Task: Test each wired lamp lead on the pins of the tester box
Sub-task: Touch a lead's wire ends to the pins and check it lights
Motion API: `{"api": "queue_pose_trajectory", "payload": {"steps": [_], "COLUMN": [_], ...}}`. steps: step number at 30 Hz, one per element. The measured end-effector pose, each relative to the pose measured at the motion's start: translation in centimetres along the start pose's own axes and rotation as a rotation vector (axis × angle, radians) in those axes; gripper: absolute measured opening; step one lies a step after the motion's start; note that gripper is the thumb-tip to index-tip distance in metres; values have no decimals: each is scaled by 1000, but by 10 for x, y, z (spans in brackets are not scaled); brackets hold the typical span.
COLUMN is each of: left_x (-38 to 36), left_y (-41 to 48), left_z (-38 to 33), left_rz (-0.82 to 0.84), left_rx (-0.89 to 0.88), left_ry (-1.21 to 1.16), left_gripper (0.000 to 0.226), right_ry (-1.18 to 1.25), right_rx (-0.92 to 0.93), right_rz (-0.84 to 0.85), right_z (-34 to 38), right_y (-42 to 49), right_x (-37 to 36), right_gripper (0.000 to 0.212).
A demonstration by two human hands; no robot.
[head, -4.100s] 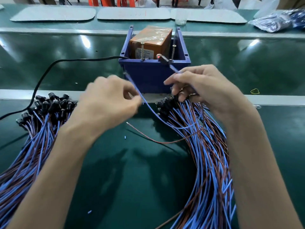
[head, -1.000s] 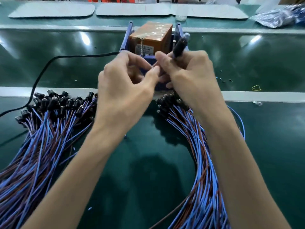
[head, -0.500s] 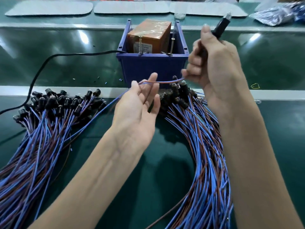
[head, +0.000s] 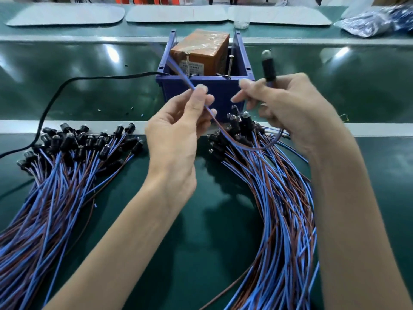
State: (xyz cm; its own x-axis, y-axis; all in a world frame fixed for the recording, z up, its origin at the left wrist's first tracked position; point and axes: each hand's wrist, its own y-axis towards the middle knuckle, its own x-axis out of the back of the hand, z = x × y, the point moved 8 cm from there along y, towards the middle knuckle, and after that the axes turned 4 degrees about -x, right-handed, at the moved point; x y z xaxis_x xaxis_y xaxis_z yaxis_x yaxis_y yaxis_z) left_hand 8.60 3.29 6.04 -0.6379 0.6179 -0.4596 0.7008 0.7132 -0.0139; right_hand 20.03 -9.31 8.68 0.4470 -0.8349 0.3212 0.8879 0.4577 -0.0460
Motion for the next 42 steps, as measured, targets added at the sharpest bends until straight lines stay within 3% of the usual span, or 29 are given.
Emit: {"api": "queue_pose_trajectory", "payload": {"steps": [6, 12, 24, 29, 32, 42], "left_x": [-11, -18, -2, 13, 20, 36], "left_y": [0, -6, 6, 18, 26, 46], "left_z": [5, 6, 5, -5, -13, -15], "left_rz": [305, 371, 190, 77, 52, 57], "left_rx": [14, -3, -25, -72, -130, -183], "left_ry": [396, 404, 365, 346, 398, 603], "left_gripper": [8, 13, 17, 6, 26, 42], "right_ry": [107, 224, 305, 292, 332, 314], "right_rx": [-8, -33, -73, -81, -77, -84], "right_rz": [108, 137, 44, -62, -131, -249], "right_z": [4, 0, -4, -5, -6, -19], "right_y": [-5, -8, 0, 4, 4, 10], "right_x": [-20, -29, -28, -12, -6, -1], "right_gripper": [21, 13, 18, 19, 21, 22]}}
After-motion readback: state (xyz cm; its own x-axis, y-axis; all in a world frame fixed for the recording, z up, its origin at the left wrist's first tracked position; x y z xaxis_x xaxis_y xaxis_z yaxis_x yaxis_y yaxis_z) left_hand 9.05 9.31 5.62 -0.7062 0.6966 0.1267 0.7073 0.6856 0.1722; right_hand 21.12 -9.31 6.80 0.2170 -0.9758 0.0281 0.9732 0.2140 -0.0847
